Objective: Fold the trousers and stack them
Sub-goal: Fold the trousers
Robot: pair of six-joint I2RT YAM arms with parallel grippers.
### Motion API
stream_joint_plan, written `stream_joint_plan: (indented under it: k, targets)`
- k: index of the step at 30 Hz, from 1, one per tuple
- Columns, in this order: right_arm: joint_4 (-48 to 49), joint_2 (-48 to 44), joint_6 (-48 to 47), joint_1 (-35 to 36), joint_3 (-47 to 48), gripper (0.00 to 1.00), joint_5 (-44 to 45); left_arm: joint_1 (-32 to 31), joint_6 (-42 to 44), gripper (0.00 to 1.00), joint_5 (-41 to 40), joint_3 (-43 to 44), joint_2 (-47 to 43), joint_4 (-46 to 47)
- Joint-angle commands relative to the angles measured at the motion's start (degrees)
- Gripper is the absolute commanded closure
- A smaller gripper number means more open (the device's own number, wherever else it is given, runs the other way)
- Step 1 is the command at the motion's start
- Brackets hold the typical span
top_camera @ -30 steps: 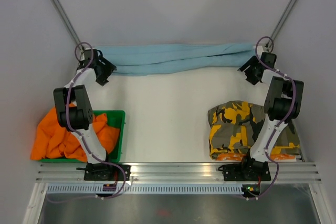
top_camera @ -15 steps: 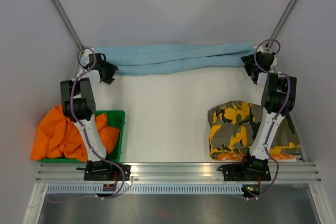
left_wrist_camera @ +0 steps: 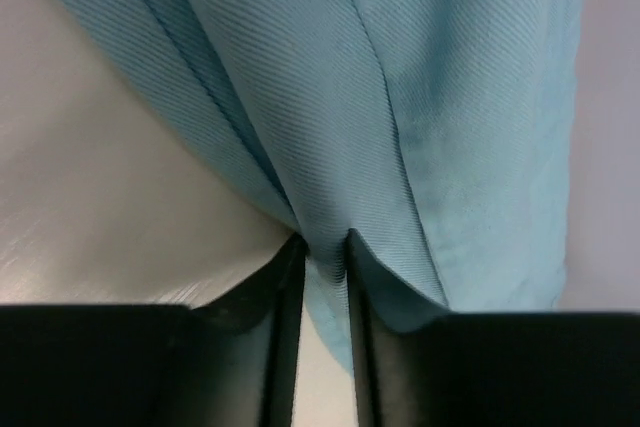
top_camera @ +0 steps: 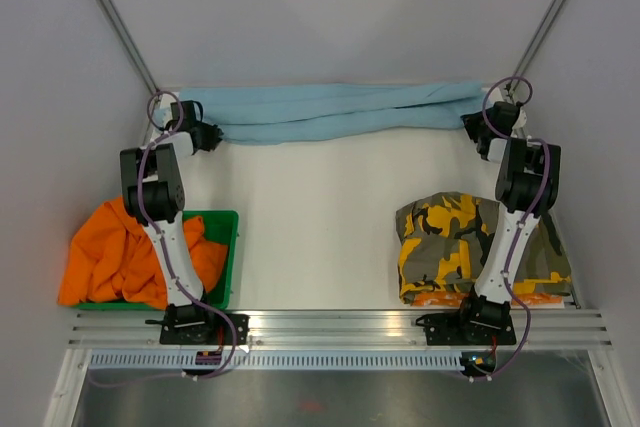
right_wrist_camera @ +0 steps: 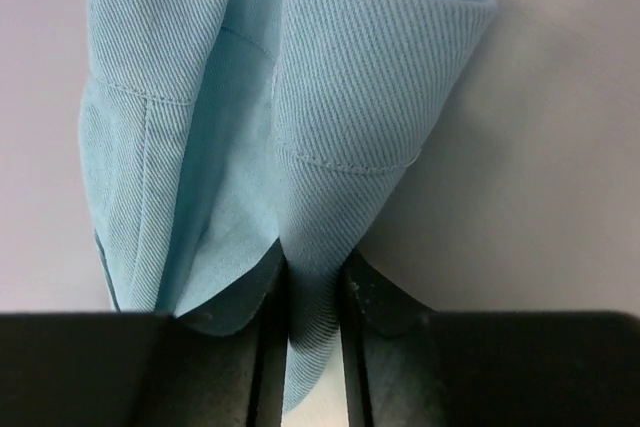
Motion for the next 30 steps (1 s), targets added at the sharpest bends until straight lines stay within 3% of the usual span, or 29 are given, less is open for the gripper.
stream_joint_plan:
  k: [1,2,3,6,11,14,23,28,30]
  targets:
    - [-2.39,2.74,-1.45,-0.16,3.33,0.73,0.47,0.01,-0.89,0.72,-1.27,1.57,2.91,-2.92]
    - [-2.91,3.09,-1.62,-0.16,3.77,0.76,0.29,0.01,-0.72,0.87,-1.36,1.75,2.83,-3.53]
    - [-3.0,3.18,-1.89,-0.07,4.03,0.84,0.2,0.01,-0.37,0.94,-1.53,1.75,2.83,-3.71]
    - [-3.97,2.3,-2.67,-0.07,3.42,1.0,-0.06,-0.08,0.77,0.98,-1.71,1.84,1.78,-5.47]
    - [-6.44,-5.95,-6.63,-0.33,-2.8,1.0,1.86,0.1,6.48,0.98,-2.23,-0.7,-5.32,-8.37]
    - [-6.0,-12.98,-7.16,-1.38,-12.62,1.0,2.66,0.1,10.26,0.98,-4.59,-4.65,-11.64,-10.57]
    - [-9.76,-33.72,-9.52,-4.99,-35.31,1.0,2.84,0.1,15.02,0.98,-6.1,-24.16,-28.89,-12.33]
    - [-18.71,-41.11,-15.5,-5.6,-38.15,1.0,5.03,0.1,16.07,0.98,-6.98,-30.85,-34.69,-12.68]
    - [-20.75,-42.34,-17.78,-5.6,-37.54,0.91,5.21,0.1,17.04,0.98,-6.89,-30.94,-35.31,-13.73]
